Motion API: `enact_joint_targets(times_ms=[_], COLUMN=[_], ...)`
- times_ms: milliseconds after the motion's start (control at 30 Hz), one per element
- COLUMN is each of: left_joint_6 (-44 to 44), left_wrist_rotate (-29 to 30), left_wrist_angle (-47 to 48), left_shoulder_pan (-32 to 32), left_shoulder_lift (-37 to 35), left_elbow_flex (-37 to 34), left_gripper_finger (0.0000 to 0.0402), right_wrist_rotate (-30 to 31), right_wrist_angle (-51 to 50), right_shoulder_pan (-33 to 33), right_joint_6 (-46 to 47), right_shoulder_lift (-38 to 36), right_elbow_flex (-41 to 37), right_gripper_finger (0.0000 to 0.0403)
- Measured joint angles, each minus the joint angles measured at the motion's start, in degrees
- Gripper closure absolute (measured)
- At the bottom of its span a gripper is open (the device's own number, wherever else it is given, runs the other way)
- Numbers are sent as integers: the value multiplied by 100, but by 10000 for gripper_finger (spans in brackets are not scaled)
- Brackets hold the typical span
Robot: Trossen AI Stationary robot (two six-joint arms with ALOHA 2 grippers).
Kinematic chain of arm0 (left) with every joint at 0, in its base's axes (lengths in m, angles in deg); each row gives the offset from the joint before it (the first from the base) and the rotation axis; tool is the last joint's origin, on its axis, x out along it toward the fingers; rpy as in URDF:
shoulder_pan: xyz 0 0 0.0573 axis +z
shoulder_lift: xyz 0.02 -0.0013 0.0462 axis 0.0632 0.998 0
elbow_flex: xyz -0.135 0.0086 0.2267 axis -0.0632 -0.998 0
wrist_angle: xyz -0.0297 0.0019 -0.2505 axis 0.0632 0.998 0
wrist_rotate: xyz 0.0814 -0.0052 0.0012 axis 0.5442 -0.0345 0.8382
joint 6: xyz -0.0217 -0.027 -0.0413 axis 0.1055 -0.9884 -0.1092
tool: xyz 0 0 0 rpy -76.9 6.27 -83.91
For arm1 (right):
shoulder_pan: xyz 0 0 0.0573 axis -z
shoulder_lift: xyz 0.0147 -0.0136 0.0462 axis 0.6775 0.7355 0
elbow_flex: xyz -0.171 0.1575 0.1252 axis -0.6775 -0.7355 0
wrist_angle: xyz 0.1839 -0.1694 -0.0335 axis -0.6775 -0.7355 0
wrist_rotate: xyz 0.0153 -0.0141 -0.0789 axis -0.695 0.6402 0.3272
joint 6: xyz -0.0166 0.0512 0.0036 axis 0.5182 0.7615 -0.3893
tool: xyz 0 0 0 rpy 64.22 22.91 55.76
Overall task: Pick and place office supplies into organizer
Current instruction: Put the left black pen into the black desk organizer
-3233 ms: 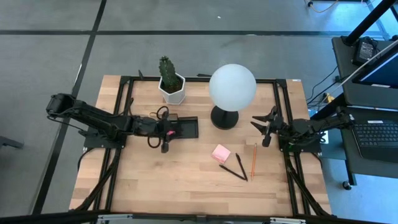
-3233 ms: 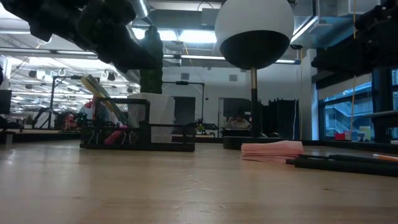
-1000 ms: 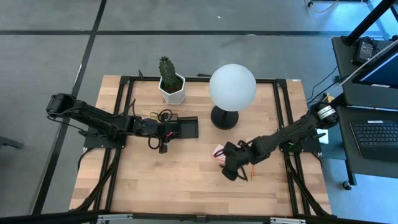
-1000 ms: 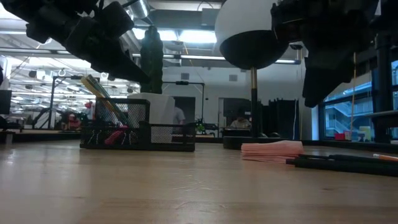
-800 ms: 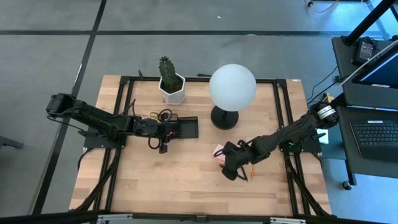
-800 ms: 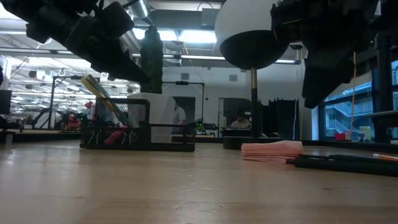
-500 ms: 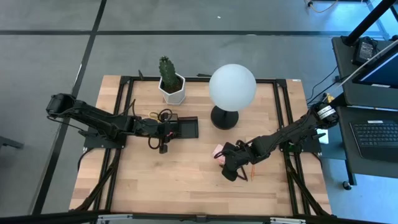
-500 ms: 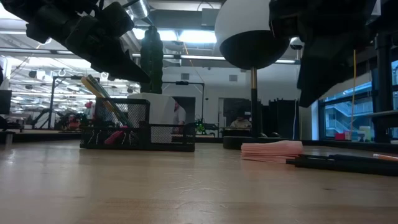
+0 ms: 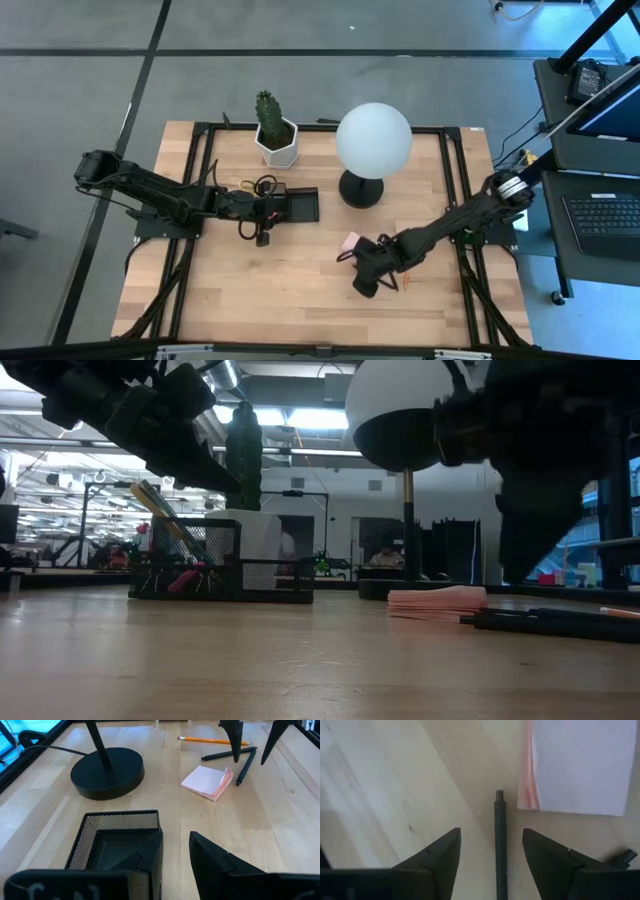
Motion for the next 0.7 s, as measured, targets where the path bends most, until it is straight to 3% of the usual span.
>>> enact_joint_targets(times_ms=[700], left_joint_6=[-1], left_wrist_rotate=[-2], left_wrist_angle=[8], left_shoulder_pan=[0], left_shoulder_lift=[0], left_elbow_flex=[0], left_gripper_finger=[313], right_wrist_rotate=[-14], right_wrist_angle=[417], right_shoulder_pan=[22], right_joint_6=[-452], right_shoulder_lift=[702], right_elbow_flex=[20], right_gripper_finger=[199])
